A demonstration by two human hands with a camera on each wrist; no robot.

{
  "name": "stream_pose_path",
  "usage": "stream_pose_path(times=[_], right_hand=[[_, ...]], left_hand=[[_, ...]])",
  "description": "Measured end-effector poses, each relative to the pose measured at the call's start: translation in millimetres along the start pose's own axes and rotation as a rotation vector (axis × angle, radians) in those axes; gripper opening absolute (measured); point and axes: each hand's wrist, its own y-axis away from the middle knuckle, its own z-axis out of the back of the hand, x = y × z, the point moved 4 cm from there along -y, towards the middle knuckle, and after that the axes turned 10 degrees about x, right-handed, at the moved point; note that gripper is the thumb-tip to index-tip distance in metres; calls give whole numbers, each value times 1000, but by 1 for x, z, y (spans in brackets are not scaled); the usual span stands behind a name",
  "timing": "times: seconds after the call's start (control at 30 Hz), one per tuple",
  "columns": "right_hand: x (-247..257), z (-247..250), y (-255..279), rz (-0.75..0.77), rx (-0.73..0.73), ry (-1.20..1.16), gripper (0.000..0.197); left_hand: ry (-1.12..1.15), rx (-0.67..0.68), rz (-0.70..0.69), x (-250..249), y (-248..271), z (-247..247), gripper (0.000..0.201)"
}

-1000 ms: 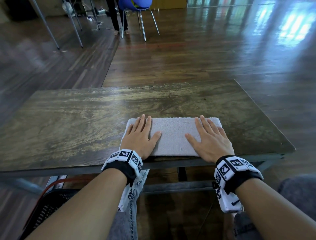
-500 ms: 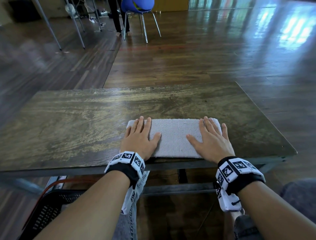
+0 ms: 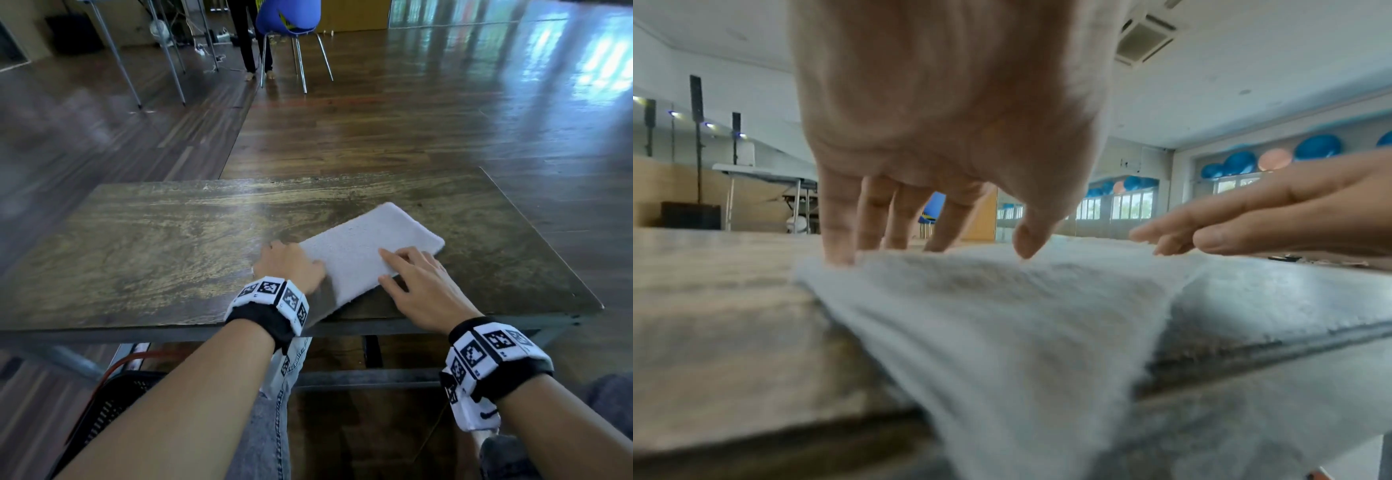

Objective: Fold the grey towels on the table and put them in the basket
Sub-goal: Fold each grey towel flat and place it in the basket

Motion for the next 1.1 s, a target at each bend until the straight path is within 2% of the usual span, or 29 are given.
stream_pose_path(times=[0.07, 0.17, 0.33, 0.5, 0.6, 0.67, 0.73, 0.8, 0.9, 1.0, 1.03, 1.1], right_hand=[[4, 0, 6, 71, -46, 0, 49], [9, -8, 11, 130, 15, -39, 48], [-10, -15, 24, 77, 86, -18, 53], [-20, -17, 39, 96, 176, -130, 89], [-21, -22, 48, 105, 215, -85, 93], [-20, -25, 52, 123, 201, -33, 89], [-18, -24, 55, 125, 139, -29, 79], [-15, -23, 56, 128, 98, -83, 69], [-13, -18, 54, 150, 38, -251, 50], [-13, -14, 51, 87, -52, -337, 29], [-13, -13, 50, 60, -69, -333, 27], [-9, -8, 50, 63, -114, -352, 26]], left_hand=[[-1, 0, -10, 0, 4, 5, 48], [54, -49, -45, 6, 16, 5, 37], [271, -20, -154, 13, 30, -7, 40], [358, -9, -232, 21, 45, -20, 44], [386, 42, -284, 22, 55, -20, 31], [376, 101, -322, 20, 62, -18, 23], [345, 155, -334, 18, 67, -19, 42], [351, 177, -333, 18, 67, -20, 52], [465, 162, -353, 22, 67, -20, 65], [534, 173, -421, 24, 67, -22, 89], [508, 184, -459, 22, 69, -23, 91], [484, 182, -531, 18, 72, -21, 83]])
